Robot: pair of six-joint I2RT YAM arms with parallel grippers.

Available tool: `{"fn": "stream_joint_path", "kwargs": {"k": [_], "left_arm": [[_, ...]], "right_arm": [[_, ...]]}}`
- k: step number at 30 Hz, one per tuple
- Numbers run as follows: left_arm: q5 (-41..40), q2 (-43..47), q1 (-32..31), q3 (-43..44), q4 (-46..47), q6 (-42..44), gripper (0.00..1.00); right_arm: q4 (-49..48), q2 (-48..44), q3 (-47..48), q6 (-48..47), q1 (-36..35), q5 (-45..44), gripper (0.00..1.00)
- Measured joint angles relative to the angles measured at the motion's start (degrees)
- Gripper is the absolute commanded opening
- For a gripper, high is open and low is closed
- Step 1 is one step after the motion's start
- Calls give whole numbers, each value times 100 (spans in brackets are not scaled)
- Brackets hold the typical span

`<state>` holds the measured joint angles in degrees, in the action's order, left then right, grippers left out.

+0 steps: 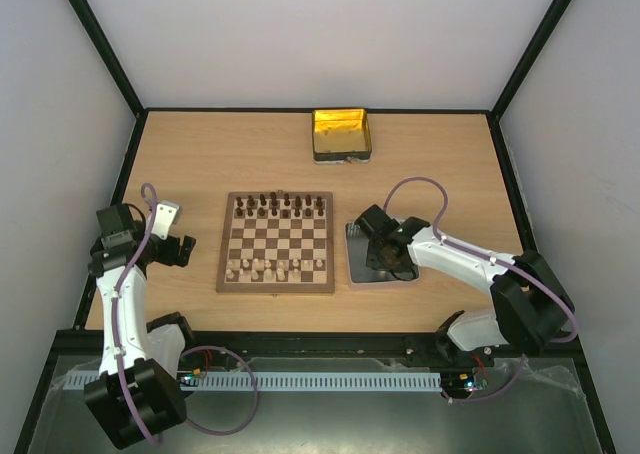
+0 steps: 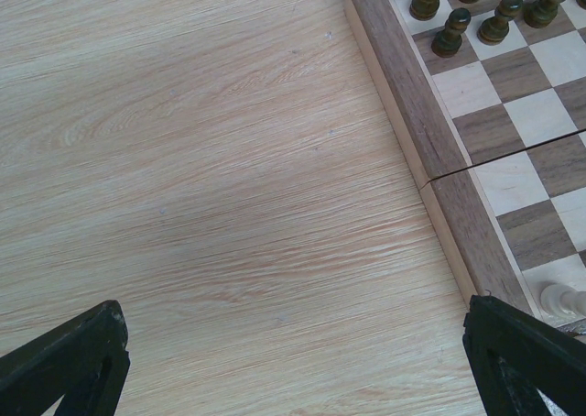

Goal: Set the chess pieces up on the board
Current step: Pick up the chess piece from the storage box.

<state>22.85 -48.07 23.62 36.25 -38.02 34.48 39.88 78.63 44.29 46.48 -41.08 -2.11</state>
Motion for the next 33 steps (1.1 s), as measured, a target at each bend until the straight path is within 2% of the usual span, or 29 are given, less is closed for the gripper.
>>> {"fn": "stream_joint_path", "kwargs": {"k": [8,14,24,33], "left_arm": [[0,-2,2,0,2,0,99],[0,-2,2,0,0,0,99],[0,-2,2,0,0,0,99],[0,-2,2,0,2,2,99]], "right_arm": [[-68,0,-199,0,9,157,24],[-98,-13,-278,-2,9,240,14],[151,-107,133,-98,-35,116,13],[341,-101,516,-90,-448,-205,13]]}}
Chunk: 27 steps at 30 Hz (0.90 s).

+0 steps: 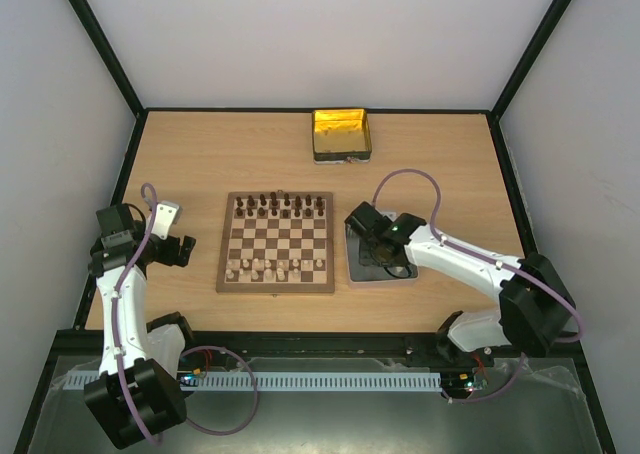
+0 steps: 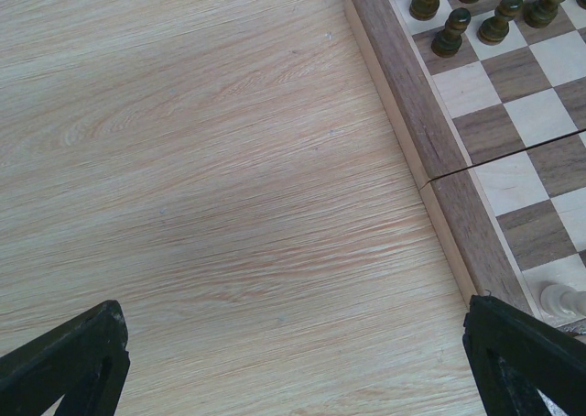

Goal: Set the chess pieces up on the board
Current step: Pick up the chess piece from the storage box, then place the chess piece on the chessboard.

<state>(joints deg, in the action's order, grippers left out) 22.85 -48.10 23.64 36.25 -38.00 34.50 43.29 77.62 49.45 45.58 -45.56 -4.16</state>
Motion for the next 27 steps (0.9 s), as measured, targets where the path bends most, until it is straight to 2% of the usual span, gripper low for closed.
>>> {"fn": "stream_joint_path", "kwargs": {"k": [8,17,27], "left_arm": [[0,0,0,0,0,-2,99],[0,2,-2,0,0,-2,99],[0,46,0,0,0,-2,99]], "right_arm": [[205,264,634,293,-824,-127,13],[236,1088,1290,654,-1917,-149,13],[223,1897,1882,741,-2347,-87,13]]}}
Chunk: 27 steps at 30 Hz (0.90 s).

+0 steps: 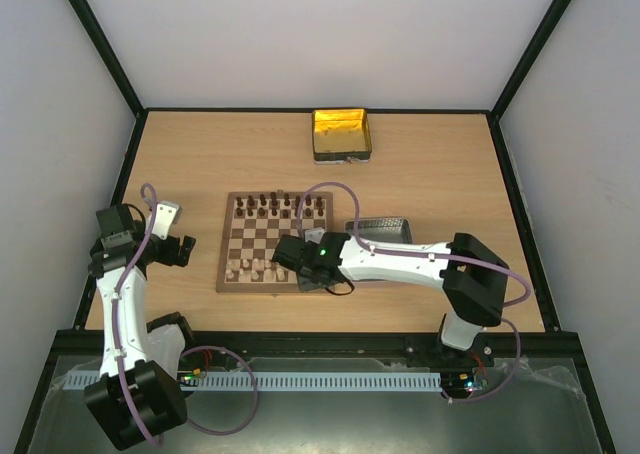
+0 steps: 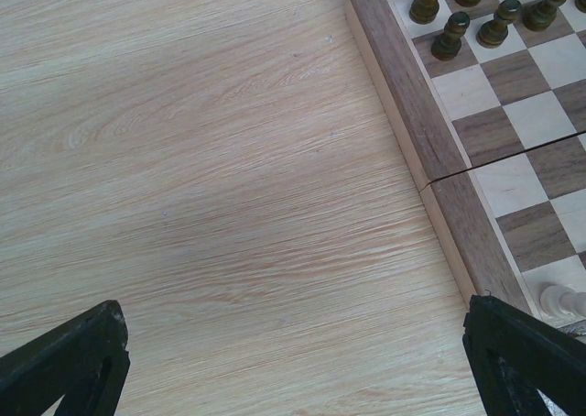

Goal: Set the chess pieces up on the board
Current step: Place the chess piece on the chessboard.

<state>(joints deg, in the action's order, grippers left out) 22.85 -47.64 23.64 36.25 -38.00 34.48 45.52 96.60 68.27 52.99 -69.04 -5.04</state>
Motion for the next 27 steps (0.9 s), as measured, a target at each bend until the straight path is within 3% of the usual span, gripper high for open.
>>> {"fn": "stream_joint_path", "kwargs": {"k": [27], "left_arm": [[2,2,0,0,0,2,99]], "right_arm": [[-90,717,431,-92,0,68,17]]}}
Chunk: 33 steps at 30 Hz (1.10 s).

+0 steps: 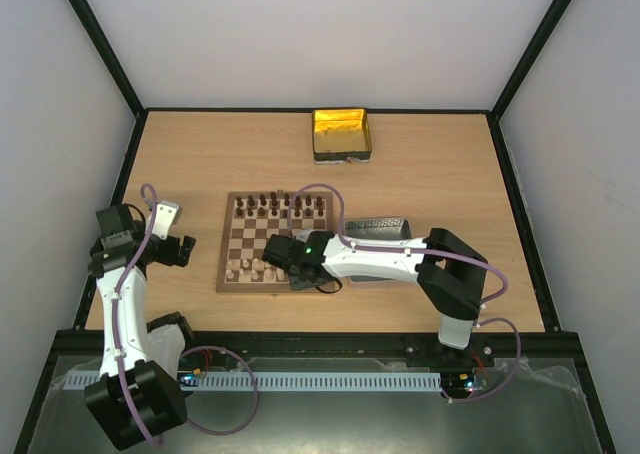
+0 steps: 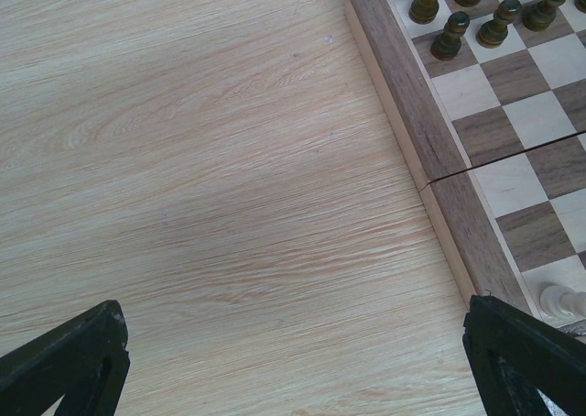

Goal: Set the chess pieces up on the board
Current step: Place the chess piece on the chessboard.

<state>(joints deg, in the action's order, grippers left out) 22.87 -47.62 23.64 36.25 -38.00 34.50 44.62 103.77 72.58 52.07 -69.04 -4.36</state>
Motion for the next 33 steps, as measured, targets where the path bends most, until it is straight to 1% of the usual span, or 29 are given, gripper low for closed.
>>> {"fn": "stream_joint_path", "kwargs": {"k": [15,20,33], "left_arm": [[0,0,0,0,-2,0,99],[0,0,0,0,0,0,99],[0,2,0,0,-2,-2,99]], "right_arm": [[-37,17,0,-24,0,85,21],[-44,17,0,-17,0,90,27],[-125,17,-2,-17,0,90,27]]}}
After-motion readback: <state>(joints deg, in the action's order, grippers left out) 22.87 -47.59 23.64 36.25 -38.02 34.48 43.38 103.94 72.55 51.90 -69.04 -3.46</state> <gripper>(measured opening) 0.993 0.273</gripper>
